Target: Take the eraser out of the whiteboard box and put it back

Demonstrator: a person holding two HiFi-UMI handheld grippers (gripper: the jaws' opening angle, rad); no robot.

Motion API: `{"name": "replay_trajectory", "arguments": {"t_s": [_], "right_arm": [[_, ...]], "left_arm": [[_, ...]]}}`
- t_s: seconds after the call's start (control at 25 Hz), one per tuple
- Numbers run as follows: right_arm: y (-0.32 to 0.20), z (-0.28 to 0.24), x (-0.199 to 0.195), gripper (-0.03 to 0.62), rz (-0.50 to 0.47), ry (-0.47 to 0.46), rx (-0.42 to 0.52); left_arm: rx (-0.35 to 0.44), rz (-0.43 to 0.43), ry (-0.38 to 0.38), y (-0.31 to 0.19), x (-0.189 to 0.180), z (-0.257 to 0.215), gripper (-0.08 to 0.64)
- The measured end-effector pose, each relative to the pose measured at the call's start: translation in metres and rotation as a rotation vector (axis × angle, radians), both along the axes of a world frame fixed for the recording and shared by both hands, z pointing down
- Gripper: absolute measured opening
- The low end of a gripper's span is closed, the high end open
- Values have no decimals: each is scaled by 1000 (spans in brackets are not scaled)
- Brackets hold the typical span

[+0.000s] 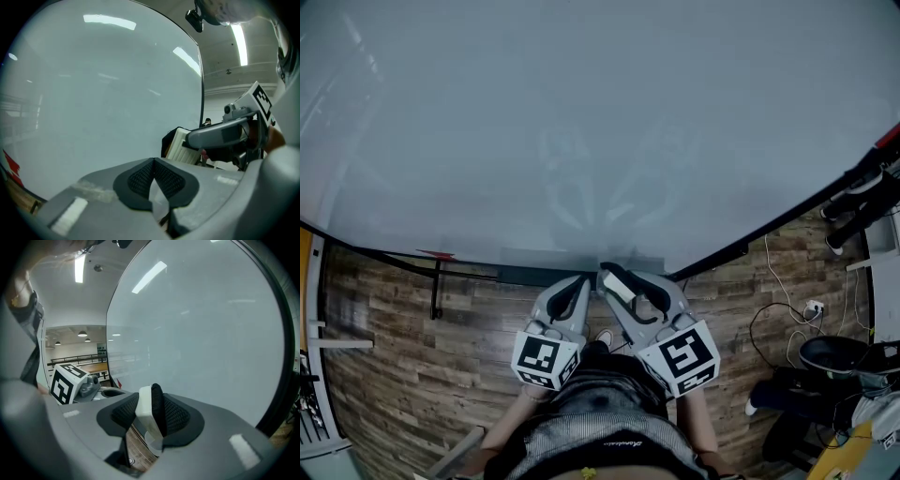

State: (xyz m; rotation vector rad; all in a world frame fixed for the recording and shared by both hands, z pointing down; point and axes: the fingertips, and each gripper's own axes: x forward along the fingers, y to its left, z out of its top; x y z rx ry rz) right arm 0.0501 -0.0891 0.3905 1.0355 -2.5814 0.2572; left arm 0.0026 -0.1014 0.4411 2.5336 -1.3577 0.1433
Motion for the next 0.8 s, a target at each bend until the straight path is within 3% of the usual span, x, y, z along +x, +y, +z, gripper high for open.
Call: {"name": "replay_trajectory", "arguments": {"t_s": [0.8], "right_arm": [[3,-5,1,164,6,2,0]], "left_arm": [[3,-3,0,4,-3,-1,0]]}}
